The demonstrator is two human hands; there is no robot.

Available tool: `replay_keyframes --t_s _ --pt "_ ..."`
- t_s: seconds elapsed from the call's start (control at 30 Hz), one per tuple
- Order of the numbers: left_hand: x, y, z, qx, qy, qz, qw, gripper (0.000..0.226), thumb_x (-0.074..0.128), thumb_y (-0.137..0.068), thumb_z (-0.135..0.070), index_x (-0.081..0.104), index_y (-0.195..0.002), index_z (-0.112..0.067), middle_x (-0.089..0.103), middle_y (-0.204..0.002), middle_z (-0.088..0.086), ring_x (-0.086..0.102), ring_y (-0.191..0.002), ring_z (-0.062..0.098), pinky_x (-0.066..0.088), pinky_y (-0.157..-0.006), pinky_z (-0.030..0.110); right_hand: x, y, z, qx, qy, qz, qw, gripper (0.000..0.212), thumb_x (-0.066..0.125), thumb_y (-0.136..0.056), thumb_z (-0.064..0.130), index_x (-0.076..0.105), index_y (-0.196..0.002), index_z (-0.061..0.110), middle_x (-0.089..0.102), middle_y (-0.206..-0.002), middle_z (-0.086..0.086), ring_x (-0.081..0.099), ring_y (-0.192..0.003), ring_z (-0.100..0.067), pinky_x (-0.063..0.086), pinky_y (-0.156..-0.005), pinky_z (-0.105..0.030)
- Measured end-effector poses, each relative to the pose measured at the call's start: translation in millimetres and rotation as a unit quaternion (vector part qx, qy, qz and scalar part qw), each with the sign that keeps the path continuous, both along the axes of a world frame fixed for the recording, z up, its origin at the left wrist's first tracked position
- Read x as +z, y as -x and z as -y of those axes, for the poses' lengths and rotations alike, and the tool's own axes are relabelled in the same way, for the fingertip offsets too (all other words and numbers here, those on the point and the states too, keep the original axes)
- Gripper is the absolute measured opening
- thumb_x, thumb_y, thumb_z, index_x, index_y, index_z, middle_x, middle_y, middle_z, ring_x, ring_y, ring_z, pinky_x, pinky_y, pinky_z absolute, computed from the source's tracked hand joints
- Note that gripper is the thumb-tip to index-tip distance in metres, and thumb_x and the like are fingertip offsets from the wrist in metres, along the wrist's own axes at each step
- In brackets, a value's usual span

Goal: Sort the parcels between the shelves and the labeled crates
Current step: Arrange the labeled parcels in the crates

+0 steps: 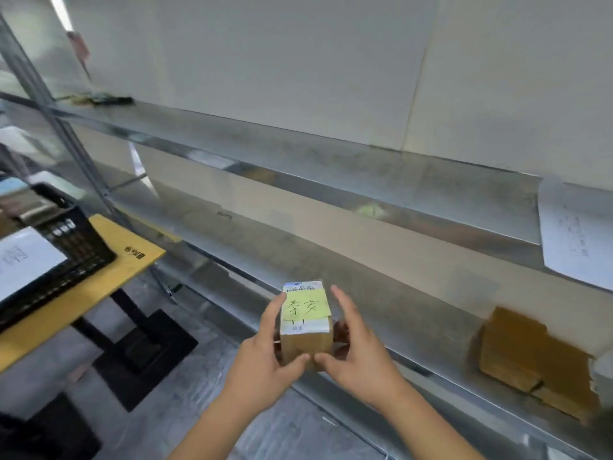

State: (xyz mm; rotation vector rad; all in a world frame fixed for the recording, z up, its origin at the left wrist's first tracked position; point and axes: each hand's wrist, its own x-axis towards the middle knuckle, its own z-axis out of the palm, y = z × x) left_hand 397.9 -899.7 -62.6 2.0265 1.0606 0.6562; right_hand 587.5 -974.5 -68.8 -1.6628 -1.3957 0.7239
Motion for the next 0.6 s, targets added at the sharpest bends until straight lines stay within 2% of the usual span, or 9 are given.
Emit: replay_keyframes --t_s 0.1,0.17,0.23,0.27,0.43,0.6 --pt "0.3 40.1 -5.5 0.022 -0.008 -0.002 1.000 0.105 0.084 -0.077 -0.032 0.013 -0.147 -0.065 0.070 -0.108 -0.024 0.071 -0.087 0.001 0.060 -0.078 0.032 0.3 35.6 -18.8 0.051 -0.008 0.011 0.999 0.109 0.083 -0.079 0.020 0.016 -0.151 0.066 0.055 -0.133 0.019 0.063 -0.113 -0.002 0.057 -0.090 -0.028" --pt "1.0 69.1 -8.1 0.043 -0.026 -0.019 0.999 0.101 0.081 -0.079 -0.033 0.013 -0.144 -0.068 0.069 -0.111 -0.020 0.069 -0.089 0.001 0.058 -0.079 0.029 -0.6 62.2 -29.4 0.069 -0.017 0.017 0.997 0.103 0.082 -0.080 0.017 0.023 -0.150 0.064 0.046 -0.139 0.019 0.057 -0.119 0.001 0.055 -0.091 -0.020" --pt "1.7 100.5 -9.8 0.065 -0.026 -0.043 0.997 0.092 0.077 -0.080 -0.039 0.015 -0.139 -0.073 0.068 -0.111 -0.017 0.067 -0.090 0.003 0.057 -0.080 0.029 -3.3 92.3 -38.5 0.088 -0.031 0.024 0.995 0.092 0.081 -0.081 0.011 0.036 -0.145 0.061 0.046 -0.135 0.017 0.053 -0.120 0.006 0.050 -0.090 -0.012" --pt "1.5 117.5 -11.4 0.071 -0.024 -0.056 0.996 0.087 0.074 -0.080 -0.043 0.016 -0.136 -0.076 0.067 -0.113 -0.015 0.066 -0.091 0.004 0.056 -0.081 0.030 -5.1 107.5 -43.1 0.101 -0.034 0.023 0.994 0.088 0.080 -0.081 0.008 0.041 -0.142 0.059 0.047 -0.131 0.018 0.052 -0.120 0.006 0.050 -0.090 -0.012" --pt "14.1 205.7 -22.9 0.100 -0.009 -0.087 0.991 0.073 0.063 -0.077 -0.059 0.020 -0.134 -0.074 0.059 -0.132 -0.015 0.057 -0.116 0.006 0.050 -0.097 0.031 -10.4 188.9 -80.0 0.144 -0.039 0.014 0.989 0.090 0.083 -0.074 0.004 0.051 -0.134 0.062 0.051 -0.119 0.029 0.064 -0.114 -0.006 0.058 -0.089 -0.027" --pt "30.5 307.1 -40.3 0.176 -0.010 -0.085 0.981 0.062 0.065 -0.078 -0.057 0.023 -0.118 -0.080 0.045 -0.135 -0.027 0.044 -0.126 -0.002 0.042 -0.106 0.026 -3.5 293.9 -123.0 0.204 -0.045 0.007 0.978 0.083 0.079 -0.071 0.010 0.054 -0.128 0.065 0.050 -0.117 0.027 0.066 -0.109 -0.008 0.059 -0.085 -0.027"
